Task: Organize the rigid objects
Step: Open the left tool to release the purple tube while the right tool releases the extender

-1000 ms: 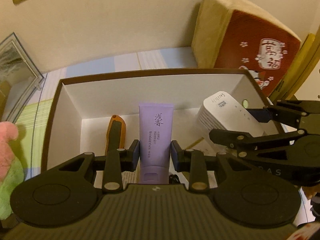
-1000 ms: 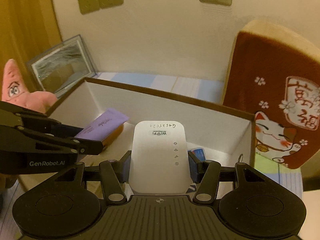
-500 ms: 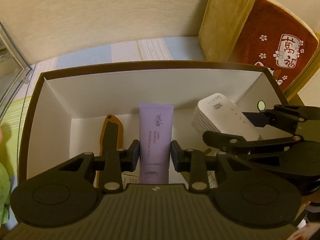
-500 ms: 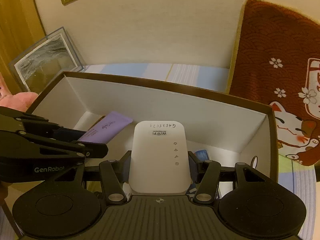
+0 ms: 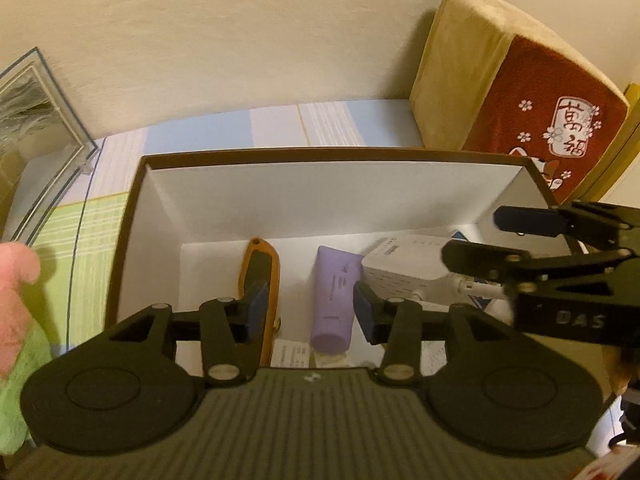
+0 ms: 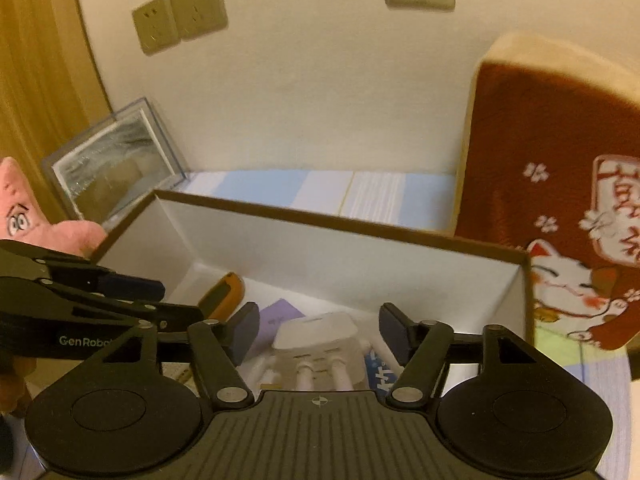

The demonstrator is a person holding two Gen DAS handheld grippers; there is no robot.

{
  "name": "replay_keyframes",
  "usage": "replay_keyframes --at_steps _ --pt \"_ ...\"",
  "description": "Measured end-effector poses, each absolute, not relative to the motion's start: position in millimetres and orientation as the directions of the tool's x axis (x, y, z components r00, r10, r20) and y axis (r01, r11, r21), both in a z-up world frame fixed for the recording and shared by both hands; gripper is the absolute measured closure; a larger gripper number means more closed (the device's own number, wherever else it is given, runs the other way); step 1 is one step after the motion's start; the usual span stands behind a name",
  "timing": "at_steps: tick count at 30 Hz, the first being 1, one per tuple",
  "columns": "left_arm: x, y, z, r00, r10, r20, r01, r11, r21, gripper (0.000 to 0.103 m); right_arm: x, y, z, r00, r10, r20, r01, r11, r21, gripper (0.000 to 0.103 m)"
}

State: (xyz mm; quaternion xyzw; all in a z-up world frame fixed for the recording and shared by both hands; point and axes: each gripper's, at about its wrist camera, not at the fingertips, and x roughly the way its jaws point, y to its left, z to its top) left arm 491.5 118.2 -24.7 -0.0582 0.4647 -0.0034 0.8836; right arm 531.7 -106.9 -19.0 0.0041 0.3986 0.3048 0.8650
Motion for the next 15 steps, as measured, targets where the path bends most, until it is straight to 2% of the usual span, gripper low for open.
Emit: replay_keyframes --at_steps 15 --pt "438.1 108.0 14.5 0.611 -0.104 -0.785 -0.034 0.987 -0.158 0.055 477.0 -136.9 10.7 0.516 0.549 -0.657 -0.511 0.813 0.278 0.032"
